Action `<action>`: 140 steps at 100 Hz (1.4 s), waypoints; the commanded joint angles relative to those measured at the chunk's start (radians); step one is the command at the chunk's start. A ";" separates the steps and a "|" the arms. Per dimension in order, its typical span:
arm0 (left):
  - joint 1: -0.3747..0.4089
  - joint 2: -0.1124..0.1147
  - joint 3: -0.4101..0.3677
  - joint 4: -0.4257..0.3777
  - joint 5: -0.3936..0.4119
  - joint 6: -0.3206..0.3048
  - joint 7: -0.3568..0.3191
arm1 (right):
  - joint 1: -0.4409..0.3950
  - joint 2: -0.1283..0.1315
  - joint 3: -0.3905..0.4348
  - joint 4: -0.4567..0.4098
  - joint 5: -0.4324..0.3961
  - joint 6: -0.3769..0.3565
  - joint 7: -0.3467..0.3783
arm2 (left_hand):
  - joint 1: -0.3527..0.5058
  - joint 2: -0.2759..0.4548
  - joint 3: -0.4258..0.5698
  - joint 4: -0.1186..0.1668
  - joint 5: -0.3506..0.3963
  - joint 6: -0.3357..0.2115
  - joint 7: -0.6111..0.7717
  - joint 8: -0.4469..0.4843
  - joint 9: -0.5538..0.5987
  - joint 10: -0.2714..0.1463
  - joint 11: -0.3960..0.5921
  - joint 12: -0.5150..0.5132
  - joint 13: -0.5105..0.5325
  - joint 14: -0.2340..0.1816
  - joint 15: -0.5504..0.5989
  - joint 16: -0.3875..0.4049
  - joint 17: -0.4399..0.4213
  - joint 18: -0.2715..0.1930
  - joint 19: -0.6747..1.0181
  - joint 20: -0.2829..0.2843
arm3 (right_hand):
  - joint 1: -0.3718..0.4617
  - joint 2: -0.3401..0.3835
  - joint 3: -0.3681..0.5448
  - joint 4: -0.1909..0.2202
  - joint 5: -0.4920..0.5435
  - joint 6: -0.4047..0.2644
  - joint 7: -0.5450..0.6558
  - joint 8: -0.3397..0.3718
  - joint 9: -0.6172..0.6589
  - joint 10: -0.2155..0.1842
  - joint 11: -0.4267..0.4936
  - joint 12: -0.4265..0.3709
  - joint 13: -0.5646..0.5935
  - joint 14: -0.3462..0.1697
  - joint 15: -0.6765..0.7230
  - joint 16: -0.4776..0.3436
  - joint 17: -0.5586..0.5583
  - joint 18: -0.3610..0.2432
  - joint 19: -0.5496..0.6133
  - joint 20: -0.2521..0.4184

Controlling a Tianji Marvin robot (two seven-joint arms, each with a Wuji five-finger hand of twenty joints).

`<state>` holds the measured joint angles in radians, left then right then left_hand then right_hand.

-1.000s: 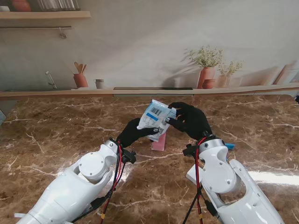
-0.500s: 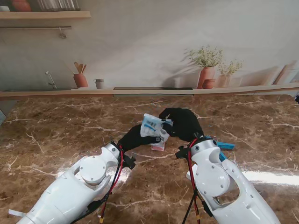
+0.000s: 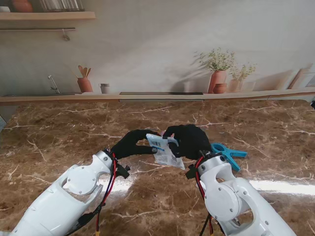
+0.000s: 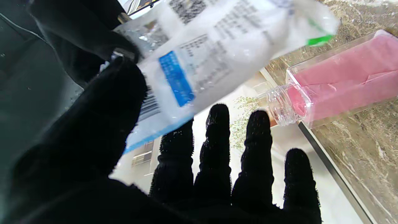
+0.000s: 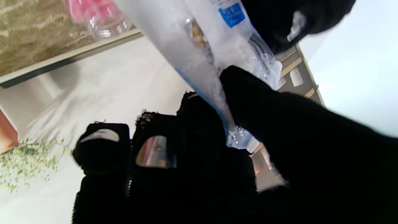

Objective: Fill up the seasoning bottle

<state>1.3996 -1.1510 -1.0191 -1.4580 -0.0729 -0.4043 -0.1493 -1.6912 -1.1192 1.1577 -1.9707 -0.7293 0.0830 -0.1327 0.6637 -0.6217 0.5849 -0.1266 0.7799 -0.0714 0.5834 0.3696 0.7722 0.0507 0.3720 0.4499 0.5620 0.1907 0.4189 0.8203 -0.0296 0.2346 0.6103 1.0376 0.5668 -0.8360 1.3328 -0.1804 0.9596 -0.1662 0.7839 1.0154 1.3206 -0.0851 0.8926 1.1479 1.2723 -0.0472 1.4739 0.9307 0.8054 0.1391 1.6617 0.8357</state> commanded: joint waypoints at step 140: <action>-0.025 0.023 0.107 0.191 0.328 -0.012 0.062 | 0.107 -0.034 -0.274 0.468 -0.091 -0.133 -0.325 | 0.375 0.094 0.170 -0.028 0.227 -0.055 0.316 -0.099 0.388 0.073 -0.090 0.241 0.548 0.030 0.339 0.019 0.499 0.061 0.670 -0.183 | 0.066 -0.183 -0.154 -0.151 -0.051 -0.193 0.145 -0.155 -0.123 -0.091 -0.065 -0.041 -0.209 -0.091 -0.238 0.067 -0.234 -0.013 -0.266 0.021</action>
<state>1.3736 -1.1157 -0.9164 -1.2827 0.2431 -0.4180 -0.1069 -1.5585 -1.1580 0.8770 -1.4696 -0.8219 -0.0388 -0.4807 0.9798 -0.5576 0.6738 -0.1803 0.8762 -0.0370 0.8340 0.2425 1.1198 0.1104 0.2723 0.7031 1.0619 0.2509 0.7200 0.8505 0.4418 0.3111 1.2347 0.8785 0.6602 -1.0022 1.1487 -0.2927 0.9393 -0.3251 0.9113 0.9328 1.1996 -0.1510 0.8227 1.0805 1.0889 -0.0997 1.2589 0.9818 0.5913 0.1247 1.4190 0.8341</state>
